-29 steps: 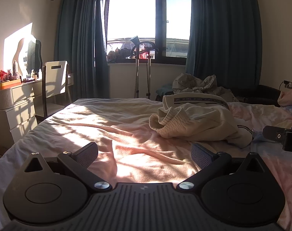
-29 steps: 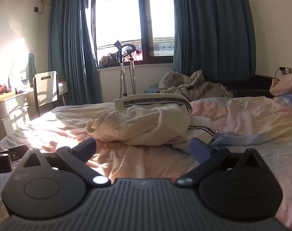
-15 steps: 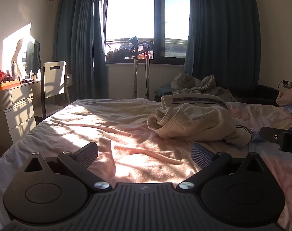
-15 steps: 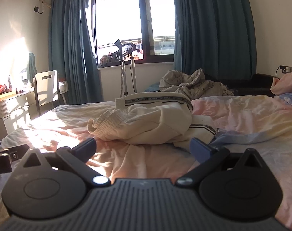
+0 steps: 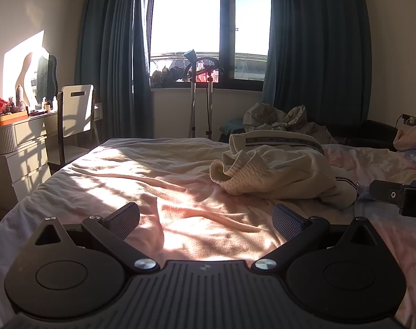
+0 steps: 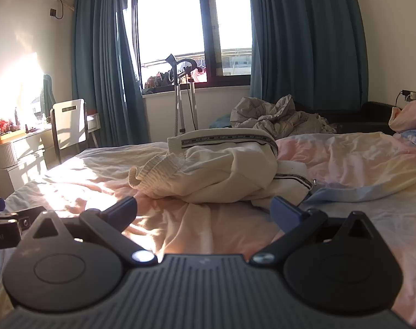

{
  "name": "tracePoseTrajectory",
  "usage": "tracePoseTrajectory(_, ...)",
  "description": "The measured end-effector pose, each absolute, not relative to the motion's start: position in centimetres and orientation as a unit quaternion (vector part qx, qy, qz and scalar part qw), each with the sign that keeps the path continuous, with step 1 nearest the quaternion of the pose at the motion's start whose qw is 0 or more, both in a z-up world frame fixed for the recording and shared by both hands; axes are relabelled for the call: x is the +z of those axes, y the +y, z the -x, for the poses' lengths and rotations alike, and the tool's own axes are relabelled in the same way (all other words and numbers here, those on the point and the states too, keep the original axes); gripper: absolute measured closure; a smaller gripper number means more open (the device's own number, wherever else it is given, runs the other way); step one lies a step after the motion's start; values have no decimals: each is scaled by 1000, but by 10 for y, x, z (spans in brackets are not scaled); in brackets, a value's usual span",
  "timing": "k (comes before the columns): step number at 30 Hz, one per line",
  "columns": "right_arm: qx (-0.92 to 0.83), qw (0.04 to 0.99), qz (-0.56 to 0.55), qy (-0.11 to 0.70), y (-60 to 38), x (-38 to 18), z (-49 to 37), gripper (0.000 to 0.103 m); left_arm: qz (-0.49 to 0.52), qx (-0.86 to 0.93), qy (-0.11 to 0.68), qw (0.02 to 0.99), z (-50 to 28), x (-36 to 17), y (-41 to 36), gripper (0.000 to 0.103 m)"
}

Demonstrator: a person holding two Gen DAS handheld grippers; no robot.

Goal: Fold clothes

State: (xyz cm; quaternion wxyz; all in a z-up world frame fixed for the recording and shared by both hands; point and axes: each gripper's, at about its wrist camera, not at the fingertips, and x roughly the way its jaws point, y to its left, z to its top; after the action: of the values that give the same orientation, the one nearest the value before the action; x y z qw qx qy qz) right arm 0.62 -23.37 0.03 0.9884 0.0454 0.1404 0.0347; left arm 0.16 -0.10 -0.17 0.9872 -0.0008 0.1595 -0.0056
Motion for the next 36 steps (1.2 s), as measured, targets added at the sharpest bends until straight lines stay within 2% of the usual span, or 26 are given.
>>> tracePoseTrajectory(36,30,989,-50,139,-235,3,-4,0,2,-12,161,987,1,-3,-1,0)
